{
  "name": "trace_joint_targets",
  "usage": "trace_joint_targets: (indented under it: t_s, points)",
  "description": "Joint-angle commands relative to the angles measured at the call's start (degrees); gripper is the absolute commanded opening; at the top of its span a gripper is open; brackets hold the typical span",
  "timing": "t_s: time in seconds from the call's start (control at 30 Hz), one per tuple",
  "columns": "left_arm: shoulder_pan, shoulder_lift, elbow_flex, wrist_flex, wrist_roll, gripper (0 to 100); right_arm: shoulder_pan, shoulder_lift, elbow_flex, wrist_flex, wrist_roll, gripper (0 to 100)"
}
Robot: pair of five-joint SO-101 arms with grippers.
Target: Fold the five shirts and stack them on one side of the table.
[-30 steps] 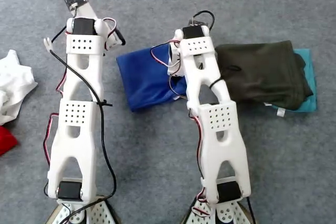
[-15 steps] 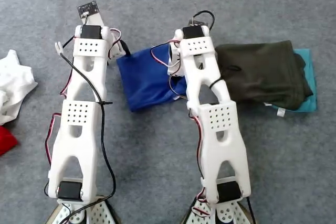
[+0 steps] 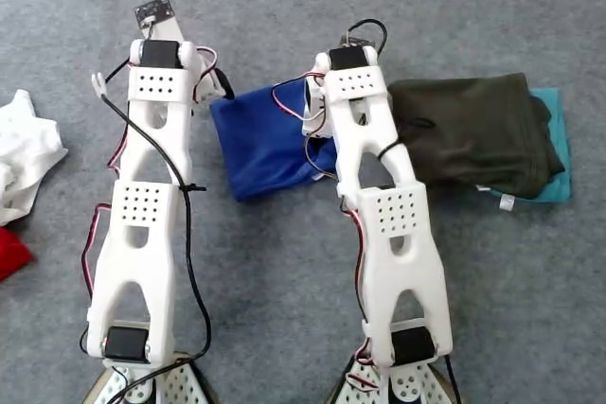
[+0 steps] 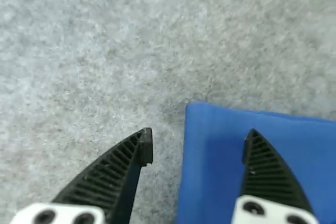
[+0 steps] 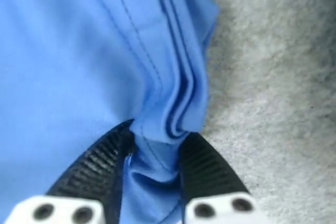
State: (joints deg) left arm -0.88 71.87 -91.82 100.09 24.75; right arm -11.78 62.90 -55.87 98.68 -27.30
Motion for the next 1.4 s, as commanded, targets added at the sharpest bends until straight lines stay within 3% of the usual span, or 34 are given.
trace_joint_targets:
  t_s: [0.0,0.2,0.57,0.9,1.37]
  points:
    - [0.8,-3.2,-1.3,-0.8,-1.9,29,0.0,2.9,0.7,-0.2,0.4,1.5]
    - [1.3,-0.9,5.1,-6.6,-1.9,29,0.0,2.9,0.7,-0.2,0.4,1.5]
    - [1.6,1.7,6.9,-8.1,-1.6,28,0.0,2.9,0.7,-0.2,0.4,1.5]
    - [2.2,1.9,7.0,-12.9,-1.1,7,0.0,2.9,0.7,-0.2,0.4,1.5]
    - [3.1,1.3,5.1,-17.6,-2.1,3,0.0,-0.6,-3.0,2.3,2.2,1.5]
